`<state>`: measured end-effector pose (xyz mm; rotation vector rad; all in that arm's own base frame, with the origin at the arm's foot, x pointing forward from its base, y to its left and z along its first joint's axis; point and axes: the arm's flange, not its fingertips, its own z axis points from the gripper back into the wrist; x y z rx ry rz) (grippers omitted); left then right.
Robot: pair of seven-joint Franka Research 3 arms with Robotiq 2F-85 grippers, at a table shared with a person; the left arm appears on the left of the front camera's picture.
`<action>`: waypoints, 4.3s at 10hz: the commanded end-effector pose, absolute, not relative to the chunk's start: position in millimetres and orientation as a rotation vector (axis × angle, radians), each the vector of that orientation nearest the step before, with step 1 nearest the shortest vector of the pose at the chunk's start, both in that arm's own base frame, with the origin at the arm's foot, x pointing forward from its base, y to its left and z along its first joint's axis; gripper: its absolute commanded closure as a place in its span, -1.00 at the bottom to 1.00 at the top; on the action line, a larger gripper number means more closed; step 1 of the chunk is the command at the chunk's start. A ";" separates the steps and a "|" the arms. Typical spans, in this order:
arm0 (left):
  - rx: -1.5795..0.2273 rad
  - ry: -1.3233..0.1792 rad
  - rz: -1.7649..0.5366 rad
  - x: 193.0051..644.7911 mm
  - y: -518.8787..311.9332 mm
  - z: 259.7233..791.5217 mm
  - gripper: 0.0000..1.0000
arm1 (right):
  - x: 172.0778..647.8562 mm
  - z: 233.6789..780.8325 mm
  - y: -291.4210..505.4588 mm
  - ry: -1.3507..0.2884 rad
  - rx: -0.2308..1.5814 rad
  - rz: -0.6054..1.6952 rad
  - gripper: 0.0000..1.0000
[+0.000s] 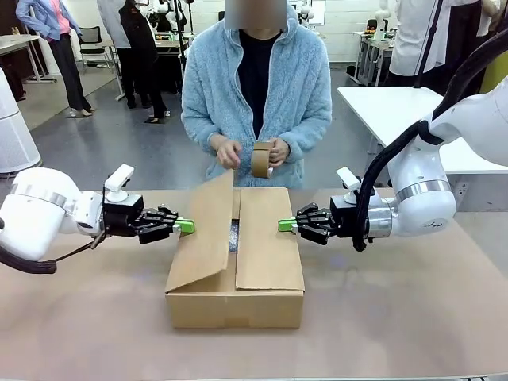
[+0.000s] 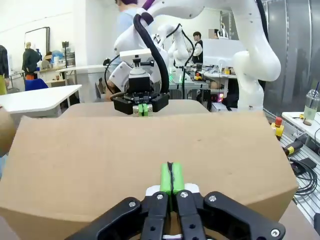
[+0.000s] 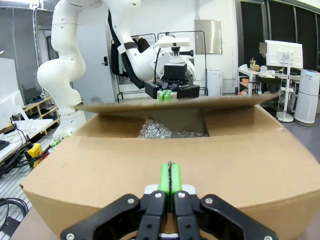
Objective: Wrap the clocks to prevent damage.
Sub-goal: Push the left (or right) flap of the Package Box to close it, then after the human seals the box with tape, release both hands from the side flaps of the Package Box.
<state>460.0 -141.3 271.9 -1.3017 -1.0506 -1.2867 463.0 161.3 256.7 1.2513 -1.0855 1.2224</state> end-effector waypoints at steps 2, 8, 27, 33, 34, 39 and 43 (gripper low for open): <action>-1.255 -0.994 -1.320 459.4 -147.5 261.4 0.99 | 460.1 252.0 163.0 -1.099 1.244 1.211 0.98; -1.181 -0.929 -1.361 452.2 -142.8 247.2 0.99 | 460.1 252.0 163.0 -1.099 1.244 1.211 0.98; -1.243 -1.000 -1.337 459.6 -143.8 266.9 0.99 | 460.1 252.0 163.0 -1.099 1.244 1.211 0.98; -1.243 -1.000 -1.337 459.6 -143.8 266.9 0.99 | 460.1 252.0 163.0 -1.099 1.244 1.211 0.98; -1.243 -1.000 -1.337 459.6 -143.8 266.9 0.99 | 460.1 252.0 163.0 -1.099 1.244 1.211 0.98; -1.243 -1.000 -1.337 459.6 -143.8 266.9 0.99 | 460.1 252.0 163.0 -1.099 1.244 1.211 0.98; -1.243 -1.000 -1.337 459.6 -143.8 266.9 0.99 | 460.1 252.0 163.0 -1.099 1.244 1.211 0.98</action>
